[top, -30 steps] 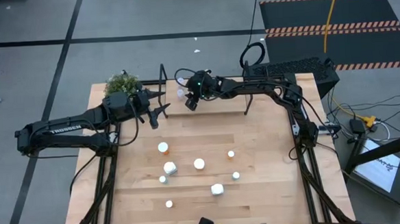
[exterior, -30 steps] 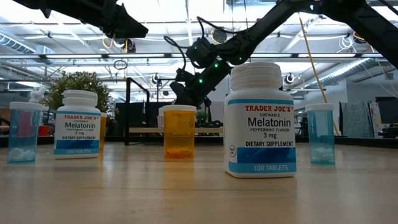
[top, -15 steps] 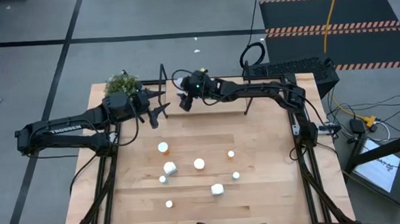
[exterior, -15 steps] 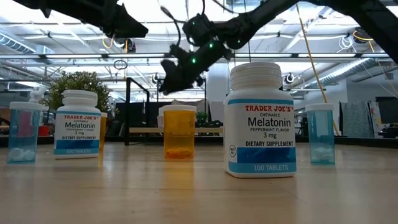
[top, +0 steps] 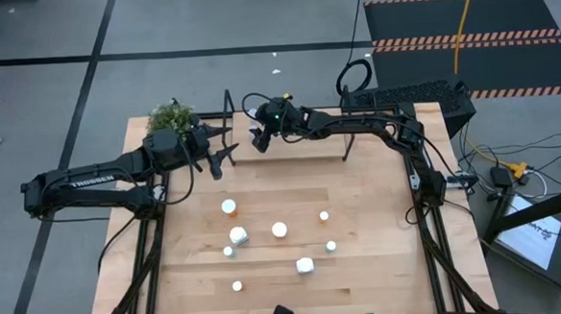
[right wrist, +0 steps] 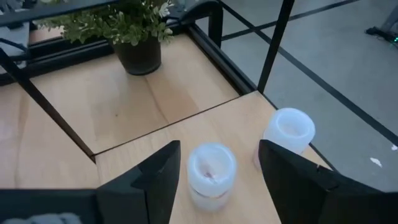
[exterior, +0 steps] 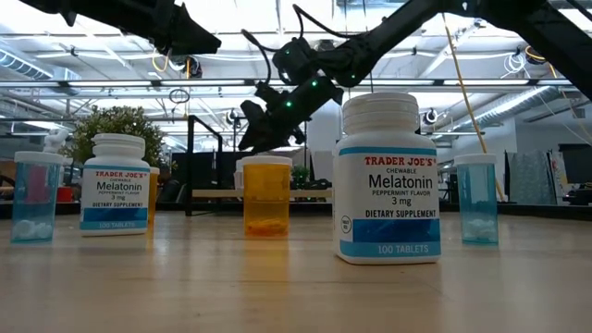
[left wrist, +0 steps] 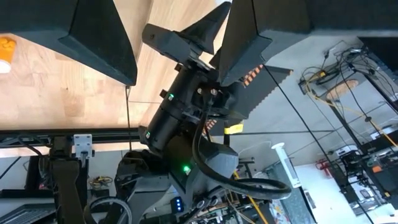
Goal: Pick and place medicine bottles onto shelf by color
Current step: Put the transparent pill bottle on the shelf aligned with the other transparent pill bottle
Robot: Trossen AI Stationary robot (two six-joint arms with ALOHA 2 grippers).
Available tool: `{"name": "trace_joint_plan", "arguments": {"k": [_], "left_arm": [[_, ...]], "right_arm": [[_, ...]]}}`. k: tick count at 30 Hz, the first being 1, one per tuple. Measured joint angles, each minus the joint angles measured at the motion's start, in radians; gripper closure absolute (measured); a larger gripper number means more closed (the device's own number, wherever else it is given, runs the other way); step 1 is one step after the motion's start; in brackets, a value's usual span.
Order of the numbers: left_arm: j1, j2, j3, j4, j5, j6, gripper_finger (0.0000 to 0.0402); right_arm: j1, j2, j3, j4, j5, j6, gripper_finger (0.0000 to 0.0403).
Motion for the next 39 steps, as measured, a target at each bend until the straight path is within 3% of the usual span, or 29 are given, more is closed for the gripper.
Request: {"name": "trace_joint_plan", "arguments": {"k": [19,39], "left_arm": [[0.001,0.000,0.000,0.002,0.000,0.009,0.0170],[0.000,0.000,0.000,0.002,0.001,0.014,0.0170]], "right_arm": [[0.003,0.051,0.000,0.011,0.024,-0.001,0.0170],[0.006,0.058,0.000,0.056,-0.055,-0.003,0.0276]]}}
